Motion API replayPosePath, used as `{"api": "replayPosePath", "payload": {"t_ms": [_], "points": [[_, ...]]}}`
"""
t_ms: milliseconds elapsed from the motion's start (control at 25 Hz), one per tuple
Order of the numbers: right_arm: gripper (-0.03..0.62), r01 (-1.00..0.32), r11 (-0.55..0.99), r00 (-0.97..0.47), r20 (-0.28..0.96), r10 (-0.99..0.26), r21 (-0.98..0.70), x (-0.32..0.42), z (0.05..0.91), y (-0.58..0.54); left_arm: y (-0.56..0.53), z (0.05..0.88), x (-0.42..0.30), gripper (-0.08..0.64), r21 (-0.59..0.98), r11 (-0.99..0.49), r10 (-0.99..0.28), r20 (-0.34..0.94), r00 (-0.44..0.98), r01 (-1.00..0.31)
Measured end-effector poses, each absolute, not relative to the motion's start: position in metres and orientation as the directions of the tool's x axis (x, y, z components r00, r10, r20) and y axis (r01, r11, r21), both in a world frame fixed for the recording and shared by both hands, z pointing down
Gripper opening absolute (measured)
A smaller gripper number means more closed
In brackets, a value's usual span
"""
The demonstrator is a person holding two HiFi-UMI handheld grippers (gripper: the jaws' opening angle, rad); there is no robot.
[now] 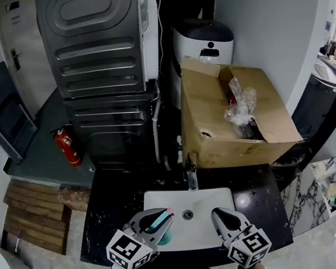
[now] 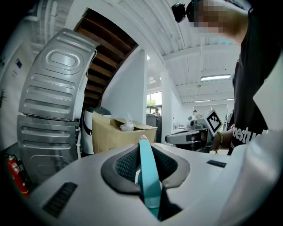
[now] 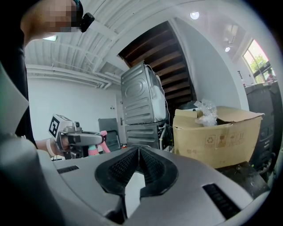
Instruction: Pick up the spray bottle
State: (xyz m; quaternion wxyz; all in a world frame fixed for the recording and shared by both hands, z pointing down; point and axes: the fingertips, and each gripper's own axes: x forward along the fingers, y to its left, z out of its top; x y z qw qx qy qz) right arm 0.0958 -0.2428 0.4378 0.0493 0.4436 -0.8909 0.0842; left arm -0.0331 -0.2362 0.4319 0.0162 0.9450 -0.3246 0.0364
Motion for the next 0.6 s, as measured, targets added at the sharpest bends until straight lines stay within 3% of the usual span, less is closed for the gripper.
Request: {"api": "replayPosePath", "payload": {"t_ms": [600], "points": [[0.040,-0.812,0.573,-0.584,0.156,-0.797,-0.114,0.108,0.437,-0.248,-0.238,0.427,-0.019,0.071,0.024,-0.800,-0.597,0.065,0.800,-0.599]]}}
